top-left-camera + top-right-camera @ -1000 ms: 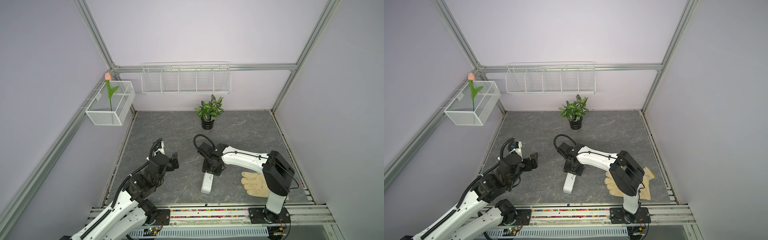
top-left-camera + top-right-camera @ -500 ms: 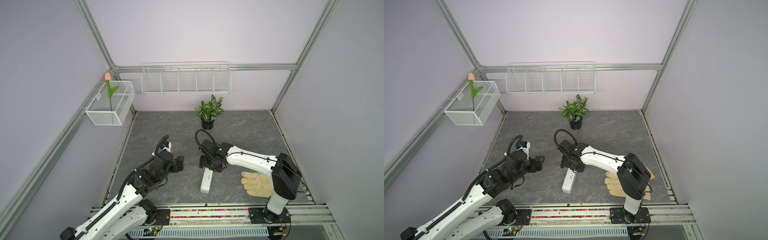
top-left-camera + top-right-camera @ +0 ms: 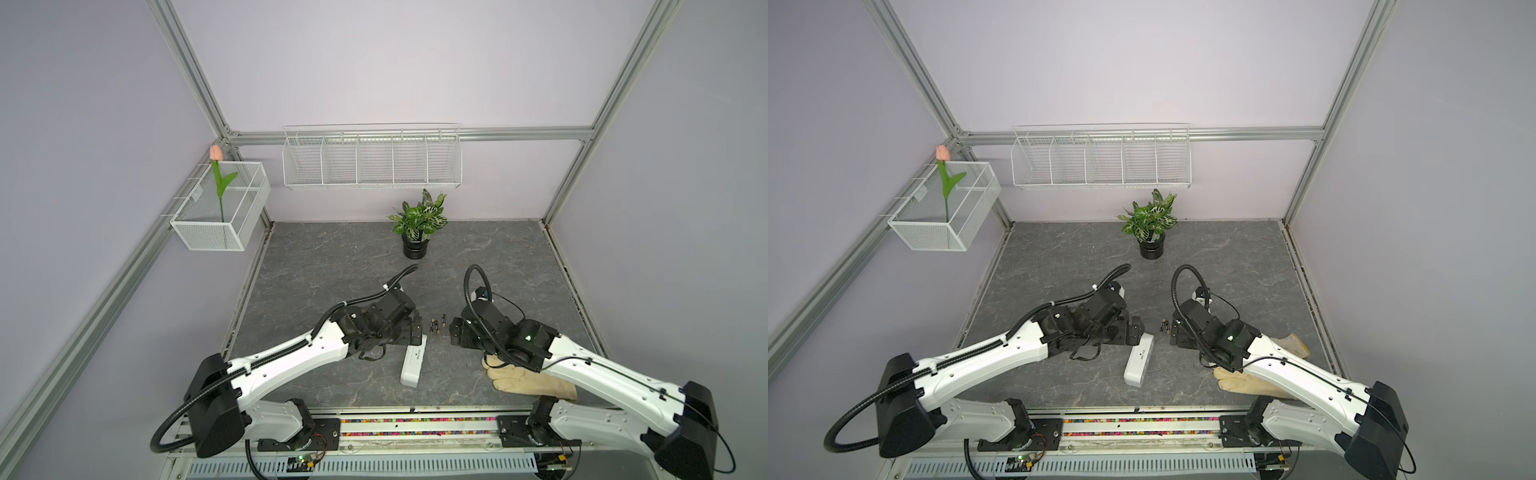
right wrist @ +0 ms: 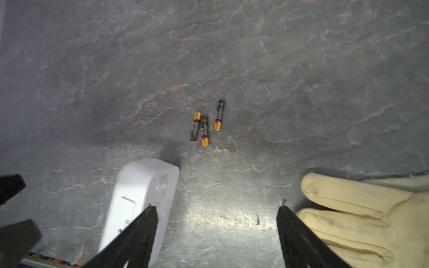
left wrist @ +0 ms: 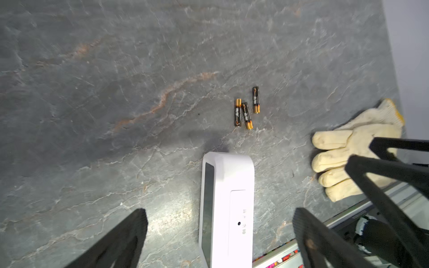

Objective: Insert the battery into the alarm
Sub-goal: Pick up the alarm from the center of the board.

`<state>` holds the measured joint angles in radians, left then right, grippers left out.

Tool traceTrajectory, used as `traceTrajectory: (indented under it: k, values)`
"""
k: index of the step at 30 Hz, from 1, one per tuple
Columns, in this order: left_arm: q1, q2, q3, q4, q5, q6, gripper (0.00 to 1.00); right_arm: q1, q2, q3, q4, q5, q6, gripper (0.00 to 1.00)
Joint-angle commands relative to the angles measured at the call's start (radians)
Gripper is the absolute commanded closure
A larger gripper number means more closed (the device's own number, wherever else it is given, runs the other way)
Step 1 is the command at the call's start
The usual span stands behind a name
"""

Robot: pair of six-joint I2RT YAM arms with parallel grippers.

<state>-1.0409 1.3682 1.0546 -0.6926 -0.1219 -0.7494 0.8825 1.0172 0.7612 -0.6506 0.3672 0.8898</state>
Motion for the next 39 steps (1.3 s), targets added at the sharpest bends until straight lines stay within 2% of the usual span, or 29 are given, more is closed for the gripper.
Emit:
traceTrajectory:
  k: [1,5,8,10,16,26,29,39]
  values:
    - [-0.036,0.064,0.049,-0.079,0.005,-0.038,0.0,-0.023,-0.108,-0.101,0.072,0.015,0.012,0.17]
    - [-0.066,0.143,0.092,-0.108,0.039,-0.009,0.0,-0.043,-0.211,-0.176,0.105,0.025,0.042,0.17]
    - [-0.08,0.202,0.116,-0.123,0.066,0.003,0.06,-0.048,-0.247,-0.207,0.114,0.033,0.054,0.17]
    - [-0.091,0.236,0.135,-0.14,0.06,0.008,0.09,-0.049,-0.258,-0.219,0.123,0.028,0.057,0.17]
    - [-0.107,0.313,0.171,-0.189,0.021,0.007,0.13,-0.05,-0.25,-0.22,0.101,0.037,0.072,0.17]
    - [-0.122,0.366,0.192,-0.179,0.025,0.006,0.23,-0.051,-0.254,-0.241,0.145,0.013,0.07,0.17]
    - [-0.127,0.383,0.203,-0.199,0.013,0.009,0.31,-0.05,-0.255,-0.245,0.147,0.011,0.075,0.17]
    - [-0.13,0.399,0.205,-0.222,-0.008,0.014,0.37,-0.051,-0.25,-0.252,0.149,0.02,0.069,0.17]
